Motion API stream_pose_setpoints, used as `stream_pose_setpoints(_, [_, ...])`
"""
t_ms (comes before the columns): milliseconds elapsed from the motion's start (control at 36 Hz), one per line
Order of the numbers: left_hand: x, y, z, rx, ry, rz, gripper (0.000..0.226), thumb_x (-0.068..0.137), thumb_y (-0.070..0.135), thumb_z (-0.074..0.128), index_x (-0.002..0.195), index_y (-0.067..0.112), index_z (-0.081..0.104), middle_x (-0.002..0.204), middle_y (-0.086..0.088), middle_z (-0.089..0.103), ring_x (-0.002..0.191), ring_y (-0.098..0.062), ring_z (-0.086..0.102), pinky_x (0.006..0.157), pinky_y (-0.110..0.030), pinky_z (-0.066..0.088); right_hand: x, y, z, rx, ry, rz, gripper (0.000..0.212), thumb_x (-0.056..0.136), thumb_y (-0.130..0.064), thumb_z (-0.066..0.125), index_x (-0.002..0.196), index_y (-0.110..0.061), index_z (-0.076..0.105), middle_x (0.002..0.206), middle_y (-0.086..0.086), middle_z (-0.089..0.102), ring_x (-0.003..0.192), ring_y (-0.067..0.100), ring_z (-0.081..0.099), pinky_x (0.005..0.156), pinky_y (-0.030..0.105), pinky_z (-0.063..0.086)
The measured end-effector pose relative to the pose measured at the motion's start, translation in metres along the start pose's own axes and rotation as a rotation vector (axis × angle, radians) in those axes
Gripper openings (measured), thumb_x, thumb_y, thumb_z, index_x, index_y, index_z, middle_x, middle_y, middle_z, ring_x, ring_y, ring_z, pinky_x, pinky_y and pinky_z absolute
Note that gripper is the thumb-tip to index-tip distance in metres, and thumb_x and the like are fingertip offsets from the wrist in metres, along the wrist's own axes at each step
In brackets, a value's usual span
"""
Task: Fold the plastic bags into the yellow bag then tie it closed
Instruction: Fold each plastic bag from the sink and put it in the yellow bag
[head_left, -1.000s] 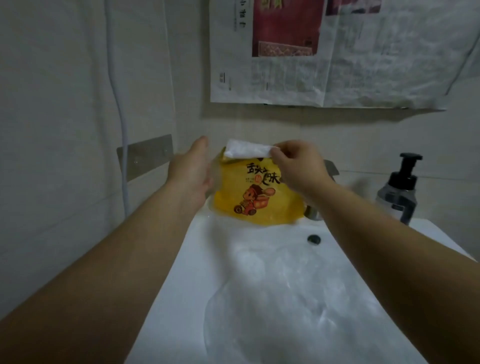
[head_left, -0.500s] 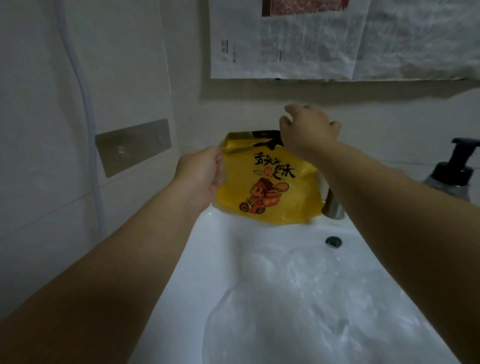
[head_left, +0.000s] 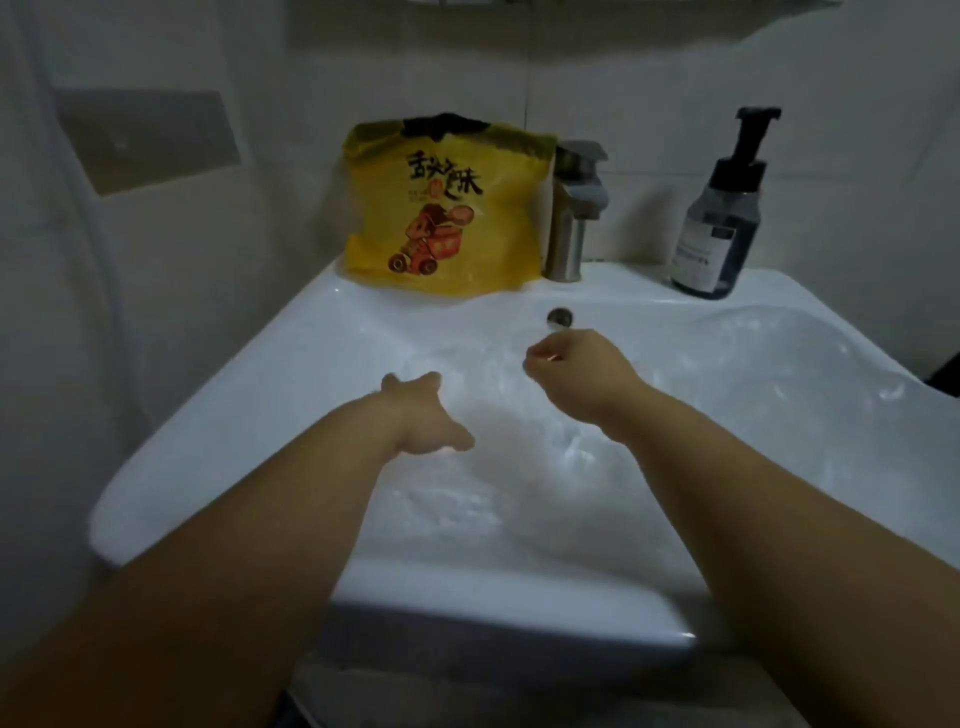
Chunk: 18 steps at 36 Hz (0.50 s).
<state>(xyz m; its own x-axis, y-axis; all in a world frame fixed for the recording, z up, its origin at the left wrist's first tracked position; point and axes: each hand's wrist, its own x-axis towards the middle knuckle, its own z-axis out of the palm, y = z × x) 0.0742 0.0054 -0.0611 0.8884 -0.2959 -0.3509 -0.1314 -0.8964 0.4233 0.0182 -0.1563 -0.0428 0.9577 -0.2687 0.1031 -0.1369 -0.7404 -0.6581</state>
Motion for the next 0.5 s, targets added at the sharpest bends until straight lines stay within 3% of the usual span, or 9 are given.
stream_pose_setpoints(28, [-0.002, -0.004, 0.001, 0.120, -0.010, -0.021, 0.096, 0.087, 0.045, 0.067, 0.155, 0.017, 0.006, 0.160, -0.017, 0.010, 0.142, -0.036, 0.026, 0.111, -0.043, 0.034, -0.005, 0.002, 0.001, 0.020, -0.057, 0.029, 0.031, 0.094, -0.022, 0.053, 0.111, 0.002, 0.065, 0.091, 0.012, 0.062, 0.078, 0.020, 0.050, 0.073, 0.030, 0.040])
stream_pose_setpoints(83, [-0.005, -0.009, 0.002, 0.135, -0.029, -0.049, 0.097, 0.086, 0.036, 0.071, 0.154, 0.011, 0.006, 0.153, -0.019, 0.028, 0.129, -0.034, 0.043, 0.099, -0.039, 0.047, -0.013, 0.001, 0.000, 0.064, -0.114, 0.049, 0.039, 0.094, -0.026, 0.055, 0.126, -0.004, 0.059, 0.105, 0.011, 0.061, 0.086, 0.018, 0.049, 0.081, 0.031, 0.043])
stream_pose_setpoints(139, [-0.006, -0.010, 0.002, 0.053, 0.017, -0.024, 0.081, 0.083, 0.024, 0.075, 0.146, 0.003, 0.029, 0.129, -0.017, 0.050, 0.098, -0.027, 0.056, 0.069, -0.032, 0.052, -0.018, -0.003, 0.003, 0.089, -0.169, 0.039, 0.043, 0.094, -0.029, 0.057, 0.133, -0.012, 0.053, 0.124, 0.008, 0.059, 0.091, 0.016, 0.048, 0.087, 0.030, 0.044])
stream_pose_setpoints(194, [-0.005, -0.007, 0.001, -0.085, 0.133, 0.044, 0.054, 0.080, 0.018, 0.076, 0.126, 0.000, 0.053, 0.108, -0.012, 0.056, 0.086, -0.024, 0.055, 0.057, -0.026, 0.044, -0.023, -0.006, 0.007, 0.121, -0.272, 0.053, 0.053, 0.092, -0.030, 0.060, 0.140, -0.016, 0.044, 0.122, 0.006, 0.058, 0.086, 0.016, 0.051, 0.088, 0.032, 0.048])
stream_pose_setpoints(250, [-0.001, 0.001, -0.001, -0.414, 0.204, 0.143, 0.042, 0.083, 0.020, 0.073, 0.118, 0.002, 0.060, 0.108, -0.011, 0.061, 0.089, -0.024, 0.057, 0.064, -0.028, 0.045, -0.027, -0.006, 0.011, 0.214, -0.388, 0.099, 0.071, 0.089, -0.032, 0.065, 0.148, -0.020, 0.028, 0.113, 0.002, 0.055, 0.087, 0.015, 0.055, 0.086, 0.033, 0.053])
stream_pose_setpoints(306, [-0.005, 0.011, -0.003, -0.748, 0.224, 0.242, 0.039, 0.087, 0.029, 0.069, 0.117, 0.005, 0.063, 0.107, -0.010, 0.067, 0.093, -0.025, 0.063, 0.076, -0.034, 0.050, -0.029, -0.006, 0.013, 0.291, -0.469, 0.112, 0.080, 0.084, -0.034, 0.071, 0.148, -0.027, 0.023, 0.115, -0.005, 0.049, 0.101, 0.016, 0.055, 0.089, 0.035, 0.053])
stream_pose_setpoints(417, [-0.018, 0.020, -0.007, -0.941, 0.285, 0.356, 0.024, 0.091, 0.034, 0.064, 0.090, 0.010, 0.066, 0.086, -0.012, 0.065, 0.081, -0.026, 0.061, 0.077, -0.037, 0.050, -0.026, -0.006, 0.015, 0.341, -0.450, 0.065, 0.049, 0.083, -0.040, 0.070, 0.126, -0.028, 0.048, 0.119, -0.002, 0.062, 0.107, 0.020, 0.061, 0.089, 0.040, 0.053])
stream_pose_setpoints(500, [-0.023, 0.022, -0.009, -1.080, 0.265, 0.388, 0.023, 0.095, 0.037, 0.058, 0.094, 0.017, 0.070, 0.099, -0.011, 0.071, 0.097, -0.029, 0.067, 0.089, -0.042, 0.052, -0.022, -0.008, 0.012, 0.376, -0.274, 0.055, 0.026, 0.091, -0.033, 0.061, 0.111, -0.016, 0.062, 0.112, 0.010, 0.066, 0.103, 0.027, 0.063, 0.087, 0.041, 0.054])
